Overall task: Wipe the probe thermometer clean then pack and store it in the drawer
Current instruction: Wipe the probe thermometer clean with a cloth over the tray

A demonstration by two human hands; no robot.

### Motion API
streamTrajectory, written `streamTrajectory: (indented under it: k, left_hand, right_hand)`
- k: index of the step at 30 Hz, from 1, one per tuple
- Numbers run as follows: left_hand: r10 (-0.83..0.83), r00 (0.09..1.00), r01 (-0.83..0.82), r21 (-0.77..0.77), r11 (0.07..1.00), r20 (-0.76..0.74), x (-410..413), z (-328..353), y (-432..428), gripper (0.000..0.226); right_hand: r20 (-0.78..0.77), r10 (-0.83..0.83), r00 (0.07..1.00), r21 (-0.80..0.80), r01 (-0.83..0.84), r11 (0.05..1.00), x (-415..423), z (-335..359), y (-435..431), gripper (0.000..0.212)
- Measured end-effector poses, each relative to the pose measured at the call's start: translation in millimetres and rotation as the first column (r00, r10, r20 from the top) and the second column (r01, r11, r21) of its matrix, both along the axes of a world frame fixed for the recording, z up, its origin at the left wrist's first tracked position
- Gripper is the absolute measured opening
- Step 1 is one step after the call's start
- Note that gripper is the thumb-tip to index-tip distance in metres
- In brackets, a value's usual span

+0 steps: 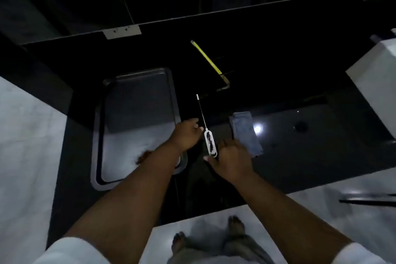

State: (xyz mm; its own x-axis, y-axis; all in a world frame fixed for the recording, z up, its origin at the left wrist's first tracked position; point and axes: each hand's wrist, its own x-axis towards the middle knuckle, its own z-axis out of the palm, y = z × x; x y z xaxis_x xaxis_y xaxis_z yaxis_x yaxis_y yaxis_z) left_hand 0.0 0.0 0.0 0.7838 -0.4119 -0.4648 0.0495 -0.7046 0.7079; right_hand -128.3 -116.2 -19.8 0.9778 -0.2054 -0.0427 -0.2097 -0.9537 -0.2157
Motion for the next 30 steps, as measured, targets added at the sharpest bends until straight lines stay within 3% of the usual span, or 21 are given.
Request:
streamTrajectory:
  k: [3,7,9,12,16,23,30]
  left_hand:
    - [0.068,0.995,-0.070,-0.023,0.997,-0.072,4,-5,-10,0.047]
    - [0.227,0.958,-0.245,-0.087,0.966,-0.174,4,-7,-19,0.017]
    - [0.312,0.908,-0.363,-0.154,0.919,-0.279,2,-7,-22,0.017]
    - [0.371,0.828,-0.484,-0.202,0.851,-0.421,-3,-7,-26,0.038]
    - [0.389,0.733,-0.598,-0.256,0.759,-0.558,-7,-1,-25,0.017]
    - [0.341,0.624,-0.728,-0.366,0.579,-0.703,-8,0,0,0.024]
    - [0.297,0.591,-0.769,-0.412,0.489,-0.750,-22,8,62,0.031]
  right_hand:
    - [-0.019,-0.022,1.000,0.001,0.022,1.000,6,-5,3,0.057]
    - [-0.004,-0.063,0.998,-0.041,0.062,0.997,12,-3,7,0.044]
    - [-0.002,-0.090,0.996,-0.034,0.090,0.995,14,-3,6,0.032]
    - [-0.024,-0.115,0.993,0.002,0.115,0.993,14,-3,4,0.023]
    - [0.043,-0.077,0.996,-0.010,0.078,0.997,8,3,-5,0.019]
    - [0.107,0.070,0.992,-0.020,-0.068,0.997,5,22,-24,0.021]
    - [0.116,0.316,0.942,0.006,-0.318,0.948,29,39,-10,0.033]
